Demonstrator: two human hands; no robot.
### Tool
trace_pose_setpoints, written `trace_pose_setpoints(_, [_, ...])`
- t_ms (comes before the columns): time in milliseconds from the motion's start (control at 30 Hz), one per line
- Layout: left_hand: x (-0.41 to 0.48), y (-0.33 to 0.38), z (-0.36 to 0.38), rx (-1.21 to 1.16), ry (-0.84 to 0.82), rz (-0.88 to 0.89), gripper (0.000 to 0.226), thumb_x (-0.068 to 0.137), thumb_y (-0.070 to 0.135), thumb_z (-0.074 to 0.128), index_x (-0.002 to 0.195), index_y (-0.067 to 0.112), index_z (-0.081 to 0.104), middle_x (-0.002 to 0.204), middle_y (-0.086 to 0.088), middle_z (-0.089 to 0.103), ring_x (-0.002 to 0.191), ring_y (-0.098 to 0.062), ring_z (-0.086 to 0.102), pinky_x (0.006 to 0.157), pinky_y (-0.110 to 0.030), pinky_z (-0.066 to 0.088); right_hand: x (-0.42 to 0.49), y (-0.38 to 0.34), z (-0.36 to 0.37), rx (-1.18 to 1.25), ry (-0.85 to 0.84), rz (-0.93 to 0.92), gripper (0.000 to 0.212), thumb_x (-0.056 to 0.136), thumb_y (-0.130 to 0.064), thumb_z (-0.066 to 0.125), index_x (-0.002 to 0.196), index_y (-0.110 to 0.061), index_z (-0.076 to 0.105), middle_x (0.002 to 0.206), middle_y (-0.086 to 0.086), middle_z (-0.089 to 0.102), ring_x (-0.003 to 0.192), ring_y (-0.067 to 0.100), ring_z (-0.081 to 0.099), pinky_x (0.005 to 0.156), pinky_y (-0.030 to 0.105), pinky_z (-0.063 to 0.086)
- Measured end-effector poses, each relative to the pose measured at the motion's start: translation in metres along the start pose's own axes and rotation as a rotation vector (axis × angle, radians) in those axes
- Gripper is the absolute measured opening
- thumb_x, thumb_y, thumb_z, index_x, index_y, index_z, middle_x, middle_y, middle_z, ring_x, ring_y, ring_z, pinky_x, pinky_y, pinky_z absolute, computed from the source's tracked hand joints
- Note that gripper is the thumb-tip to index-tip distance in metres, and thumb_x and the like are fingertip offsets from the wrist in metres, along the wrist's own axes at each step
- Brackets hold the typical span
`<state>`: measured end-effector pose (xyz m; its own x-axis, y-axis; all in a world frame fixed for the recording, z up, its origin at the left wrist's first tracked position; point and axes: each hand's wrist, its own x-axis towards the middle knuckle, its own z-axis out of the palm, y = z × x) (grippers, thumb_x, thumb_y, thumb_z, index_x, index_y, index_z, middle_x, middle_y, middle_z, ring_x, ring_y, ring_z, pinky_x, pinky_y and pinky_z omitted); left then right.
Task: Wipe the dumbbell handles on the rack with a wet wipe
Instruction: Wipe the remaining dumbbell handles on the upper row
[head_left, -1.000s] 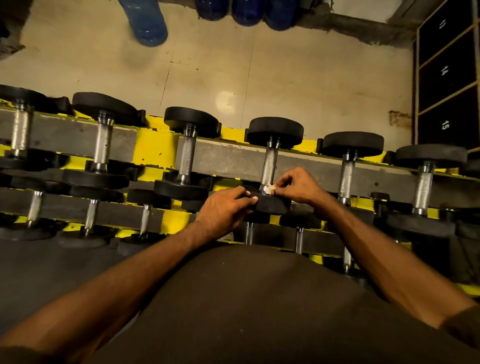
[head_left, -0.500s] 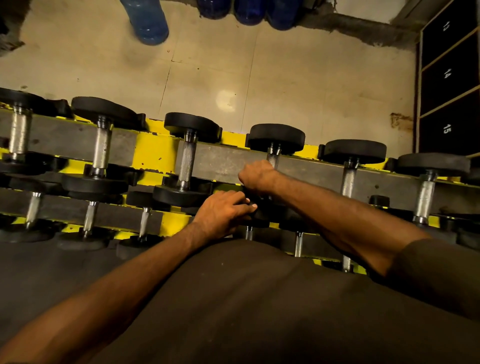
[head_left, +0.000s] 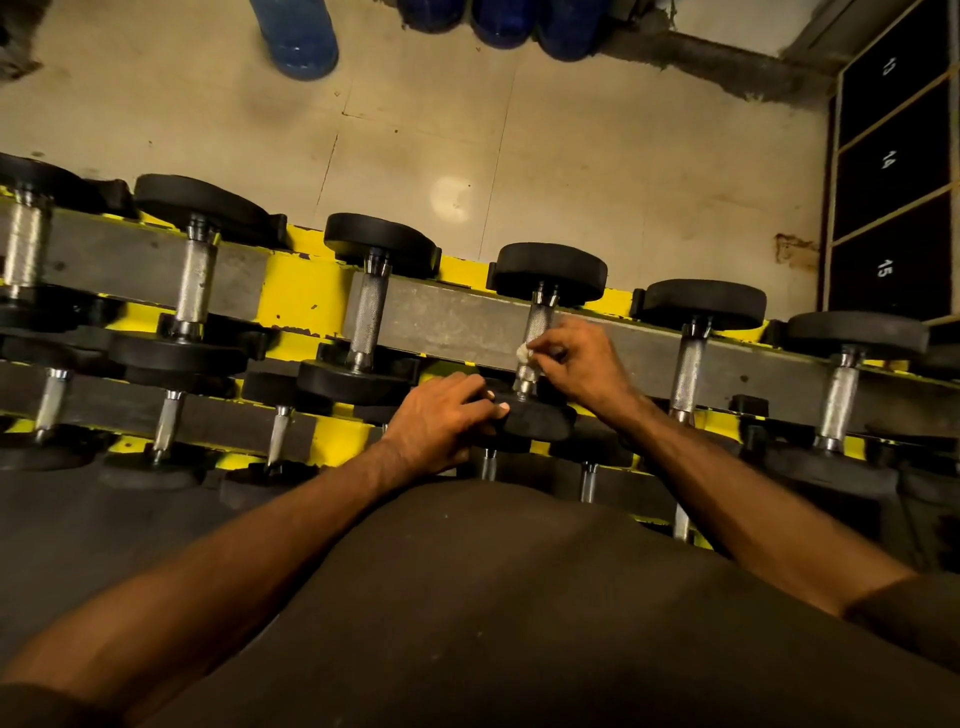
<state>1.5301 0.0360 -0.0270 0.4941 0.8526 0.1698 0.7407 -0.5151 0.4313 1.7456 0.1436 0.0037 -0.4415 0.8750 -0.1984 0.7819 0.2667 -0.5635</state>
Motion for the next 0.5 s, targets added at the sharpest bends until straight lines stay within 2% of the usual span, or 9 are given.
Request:
trace_pose_setpoints(67, [0.000, 0.000, 0.000, 0.000, 0.000, 0.004, 0.046, 0.067, 0.021, 0.089, 0.108, 0.014, 0.067, 0.099, -0.009, 0.061, 0.083, -0.024, 0.059, 0.057, -0.038, 0.055, -0.005, -0.003, -0.001, -0.047, -0.228, -0.061, 0.015, 0.086, -0.017, 0.075, 0.100, -0.013, 0.076, 0.099, 0.003, 0.066, 0.089, 0.013, 0.059, 0.078, 0.034, 0.056])
trace_pose_setpoints(100, [0.000, -0.001, -0.001, 0.003, -0.001, 0.004, 0.046, 0.067, 0.021, 0.089, 0.107, 0.014, 0.068, 0.098, -0.009, 0.060, 0.082, -0.024, 0.059, 0.057, -0.037, 0.055, -0.006, -0.005, -0.002, -0.074, -0.286, -0.086, 0.014, 0.086, -0.018, 0.075, 0.099, -0.012, 0.076, 0.098, 0.004, 0.066, 0.088, 0.014, 0.060, 0.077, 0.034, 0.056])
trace_pose_setpoints(133, [0.000, -0.001, -0.001, 0.006, -0.001, 0.003, 0.045, 0.068, 0.022, 0.089, 0.107, 0.014, 0.068, 0.098, -0.009, 0.060, 0.082, -0.024, 0.059, 0.056, -0.037, 0.054, -0.003, -0.007, -0.002, -0.087, -0.250, -0.101, 0.014, 0.087, -0.019, 0.074, 0.098, -0.011, 0.076, 0.096, 0.004, 0.066, 0.087, 0.015, 0.060, 0.075, 0.034, 0.056])
trace_pose_setpoints(233, [0.001, 0.001, -0.001, -0.002, 0.003, -0.008, 0.040, 0.070, 0.022, 0.088, 0.104, 0.013, 0.069, 0.096, -0.009, 0.060, 0.081, -0.023, 0.058, 0.056, -0.036, 0.054, 0.008, -0.016, 0.000, -0.067, 0.068, -0.010, 0.014, 0.091, -0.023, 0.069, 0.096, -0.010, 0.074, 0.094, 0.003, 0.060, 0.084, 0.014, 0.055, 0.069, 0.027, 0.048])
trace_pose_setpoints(267, [0.002, 0.002, -0.001, -0.007, 0.007, -0.016, 0.039, 0.071, 0.022, 0.087, 0.104, 0.013, 0.069, 0.096, -0.009, 0.060, 0.081, -0.023, 0.058, 0.055, -0.037, 0.053, 0.011, -0.021, 0.000, -0.116, 0.058, -0.003, 0.013, 0.092, -0.023, 0.068, 0.097, -0.012, 0.073, 0.098, 0.002, 0.058, 0.086, 0.014, 0.053, 0.068, 0.025, 0.044])
trace_pose_setpoints(400, [0.002, 0.000, -0.001, -0.009, 0.008, -0.009, 0.034, 0.075, 0.024, 0.084, 0.104, 0.015, 0.068, 0.096, -0.008, 0.060, 0.082, -0.024, 0.058, 0.056, -0.038, 0.053, 0.023, -0.047, 0.004, -0.531, -0.381, -0.151, 0.014, 0.091, -0.027, 0.067, 0.098, -0.016, 0.070, 0.102, 0.003, 0.060, 0.079, 0.016, 0.052, 0.057, 0.026, 0.035])
trace_pose_setpoints(433, [0.002, 0.000, -0.001, -0.006, 0.005, -0.003, 0.033, 0.077, 0.025, 0.082, 0.104, 0.015, 0.068, 0.096, -0.008, 0.060, 0.082, -0.023, 0.058, 0.056, -0.038, 0.053, 0.028, -0.051, 0.001, -0.593, -0.395, -0.155, 0.013, 0.091, -0.027, 0.067, 0.097, -0.015, 0.069, 0.100, 0.004, 0.062, 0.079, 0.018, 0.053, 0.057, 0.026, 0.036])
trace_pose_setpoints(500, [0.002, 0.001, -0.002, -0.009, -0.003, -0.008, 0.031, 0.078, 0.026, 0.081, 0.104, 0.015, 0.068, 0.097, -0.008, 0.060, 0.082, -0.023, 0.058, 0.057, -0.038, 0.053, 0.039, -0.054, -0.002, -0.683, -0.266, -0.125, 0.014, 0.091, -0.024, 0.068, 0.101, -0.013, 0.069, 0.102, 0.007, 0.063, 0.087, 0.022, 0.059, 0.065, 0.031, 0.045])
